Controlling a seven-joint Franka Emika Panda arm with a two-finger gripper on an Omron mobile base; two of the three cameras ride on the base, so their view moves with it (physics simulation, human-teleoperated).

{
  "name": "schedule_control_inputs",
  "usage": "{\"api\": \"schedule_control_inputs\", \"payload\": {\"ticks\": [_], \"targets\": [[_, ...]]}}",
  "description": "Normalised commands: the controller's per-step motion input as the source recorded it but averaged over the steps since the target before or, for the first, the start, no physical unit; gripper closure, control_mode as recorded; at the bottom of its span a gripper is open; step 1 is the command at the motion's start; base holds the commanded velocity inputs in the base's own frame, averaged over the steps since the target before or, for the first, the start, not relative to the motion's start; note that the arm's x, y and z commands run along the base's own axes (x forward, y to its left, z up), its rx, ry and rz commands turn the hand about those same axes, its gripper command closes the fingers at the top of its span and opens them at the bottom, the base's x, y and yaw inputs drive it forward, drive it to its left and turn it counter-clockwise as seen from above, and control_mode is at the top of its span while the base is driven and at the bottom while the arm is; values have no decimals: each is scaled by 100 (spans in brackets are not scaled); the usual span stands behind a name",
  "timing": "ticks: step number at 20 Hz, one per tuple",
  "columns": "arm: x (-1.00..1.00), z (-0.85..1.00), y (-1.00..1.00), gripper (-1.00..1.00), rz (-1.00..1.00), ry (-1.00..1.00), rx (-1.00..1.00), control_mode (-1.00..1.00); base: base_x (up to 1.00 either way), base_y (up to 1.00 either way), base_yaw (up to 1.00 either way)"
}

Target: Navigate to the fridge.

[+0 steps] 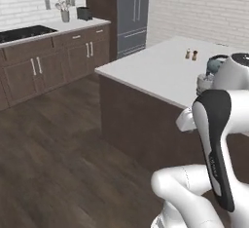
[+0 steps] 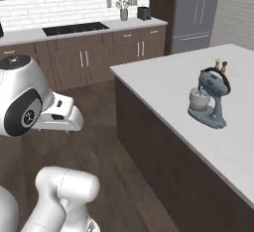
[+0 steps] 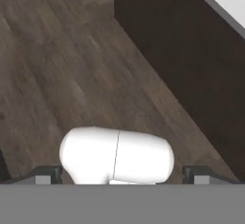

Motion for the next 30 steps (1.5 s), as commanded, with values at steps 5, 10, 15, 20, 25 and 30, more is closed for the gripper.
{"api": "schedule_control_inputs", "payload": {"ticks": [5,10,15,20,25,30], "targets": [[0,0,0,-100,0,0,0,100,100,93,-6],[0,0,0,-100,0,0,0,100,100,100,-6],[0,0,0,-100,0,0,0,100,100,100,-8],[0,0,0,-100,0,0,0,100,100,100,-9],[0,0,0,-100,0,0,0,100,100,100,-8],[0,0,0,-100,0,0,0,100,100,100,-9]]}}
